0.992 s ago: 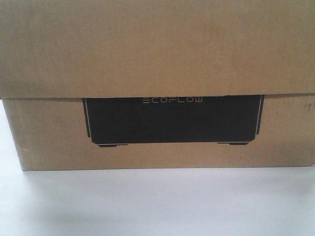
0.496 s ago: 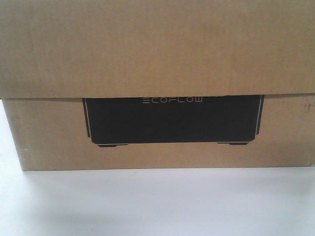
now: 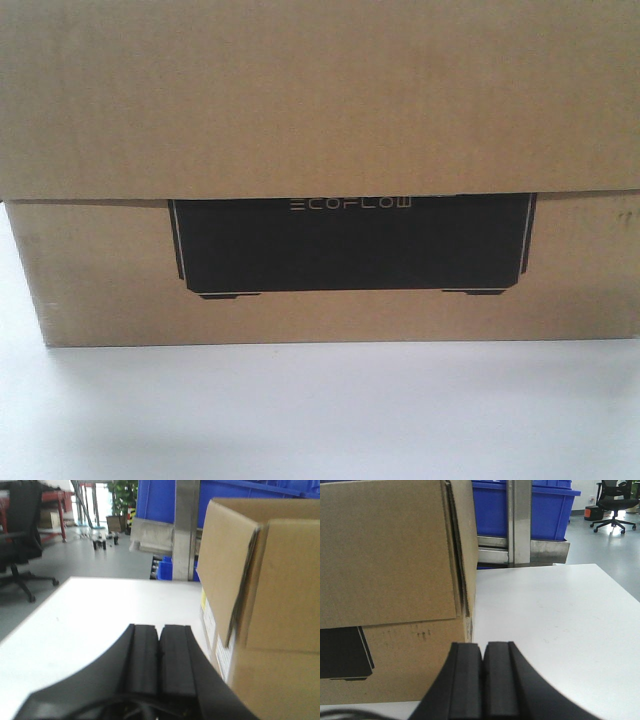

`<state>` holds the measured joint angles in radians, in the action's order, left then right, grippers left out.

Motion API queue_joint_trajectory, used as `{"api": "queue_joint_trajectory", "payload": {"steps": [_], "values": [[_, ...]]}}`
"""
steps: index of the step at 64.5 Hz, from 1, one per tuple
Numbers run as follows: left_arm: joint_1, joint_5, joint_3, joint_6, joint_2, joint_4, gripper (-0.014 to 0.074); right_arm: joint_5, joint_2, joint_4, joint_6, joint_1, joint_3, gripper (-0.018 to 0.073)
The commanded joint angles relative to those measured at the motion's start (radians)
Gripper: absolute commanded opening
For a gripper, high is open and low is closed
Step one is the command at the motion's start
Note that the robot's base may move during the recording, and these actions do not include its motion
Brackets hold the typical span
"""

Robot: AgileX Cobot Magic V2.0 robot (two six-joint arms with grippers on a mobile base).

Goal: Grab box from left shelf to table start
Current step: 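Pull both open grippers back away from the box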

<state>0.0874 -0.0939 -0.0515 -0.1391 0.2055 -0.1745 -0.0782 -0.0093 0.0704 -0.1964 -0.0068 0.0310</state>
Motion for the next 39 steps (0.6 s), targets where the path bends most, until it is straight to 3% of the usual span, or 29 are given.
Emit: {"api": "queue_joint_trajectory", "payload": {"steps": [1, 8, 15, 39], "values": [[0.001, -0.075, 0.029, 0.07, -0.062, 0.02, -0.009, 0.093, -0.014, 0.0, 0.007, -0.006, -0.02, 0.005], [0.001, -0.058, 0.081, 0.07, -0.159, 0.02, -0.009, 0.093, -0.014, 0.0, 0.007, -0.006, -0.02, 0.005], [0.001, 0.069, 0.08, 0.07, -0.235, 0.02, -0.009, 0.093, -0.014, 0.0, 0.007, -0.006, -0.02, 0.005], [0.001, 0.043, 0.08, 0.071, -0.229, 0.016, -0.009, 0.093, -0.014, 0.0, 0.007, -0.006, -0.02, 0.005]]}}
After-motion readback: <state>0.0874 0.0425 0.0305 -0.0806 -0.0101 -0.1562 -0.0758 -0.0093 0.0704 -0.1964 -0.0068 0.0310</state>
